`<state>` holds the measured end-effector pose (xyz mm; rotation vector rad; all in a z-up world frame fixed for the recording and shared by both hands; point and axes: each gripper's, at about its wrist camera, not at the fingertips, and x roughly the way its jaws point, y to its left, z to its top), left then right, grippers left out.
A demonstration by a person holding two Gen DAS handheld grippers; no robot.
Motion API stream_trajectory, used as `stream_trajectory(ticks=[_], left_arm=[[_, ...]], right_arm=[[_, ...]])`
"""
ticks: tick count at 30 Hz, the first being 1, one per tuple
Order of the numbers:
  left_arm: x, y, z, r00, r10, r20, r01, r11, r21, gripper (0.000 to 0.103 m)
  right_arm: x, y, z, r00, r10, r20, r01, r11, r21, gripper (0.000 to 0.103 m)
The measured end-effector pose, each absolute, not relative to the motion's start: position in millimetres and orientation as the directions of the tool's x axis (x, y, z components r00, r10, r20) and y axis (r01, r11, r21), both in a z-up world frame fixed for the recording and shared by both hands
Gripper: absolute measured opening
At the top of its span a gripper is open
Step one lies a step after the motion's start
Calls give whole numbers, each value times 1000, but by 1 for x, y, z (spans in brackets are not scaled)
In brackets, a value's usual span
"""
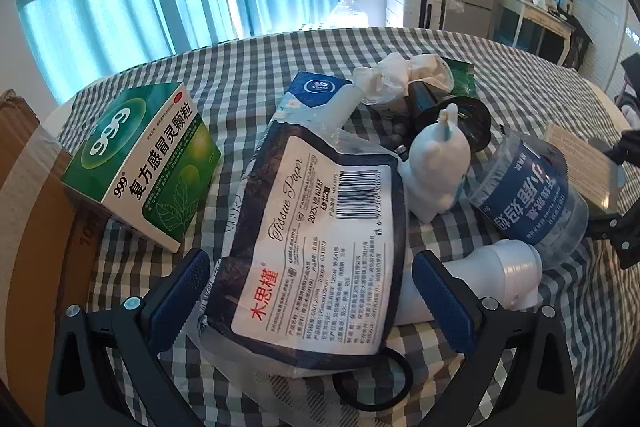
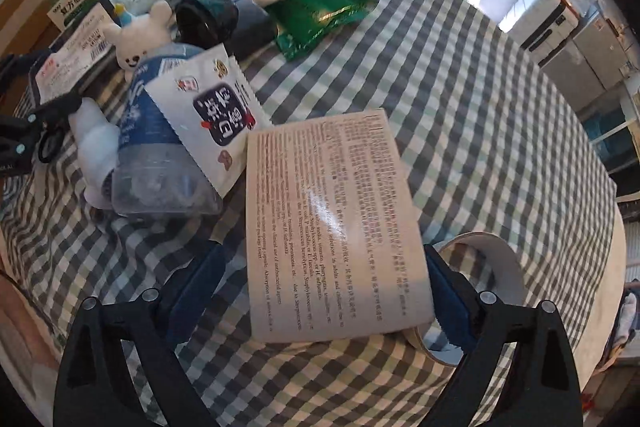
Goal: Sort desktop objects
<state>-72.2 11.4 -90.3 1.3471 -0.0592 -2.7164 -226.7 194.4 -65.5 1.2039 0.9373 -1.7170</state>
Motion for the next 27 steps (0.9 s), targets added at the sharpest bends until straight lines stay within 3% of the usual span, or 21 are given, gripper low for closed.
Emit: stream_trajectory(ticks=[5,8,9,14,17,27], left_arm=[[-79,3,-94,-577,-89,-812,99,-994,39,101],[-82,0,-95,-552,-58,-832,72,-997,22,77],[-82,0,-95,-545,-66,-836,71,-997,32,69],[-81,6,-97,-530,-60,-846,30,-998,52,43],[-79,8,-92,-526,-59,-849,23,-998,55,38],[-64,-10,-57,-572,-83,-816,97,-995,34,37]], right_arm=[[-224,187,-82,-177,-151,-972,926,-360,-113,95],[-222,185,-86,-183,-133,-974,925,-358,-125,86],[-223,186,-84,-185,-143,-972,920,-372,-120,74],[-218,192,-80,-225,-142,-964,910,-383,-156,74],[-215,199,-67,-265,-165,-950,896,-407,-179,74],[-213,220,-14,-308,-248,-918,848,-510,-147,74]])
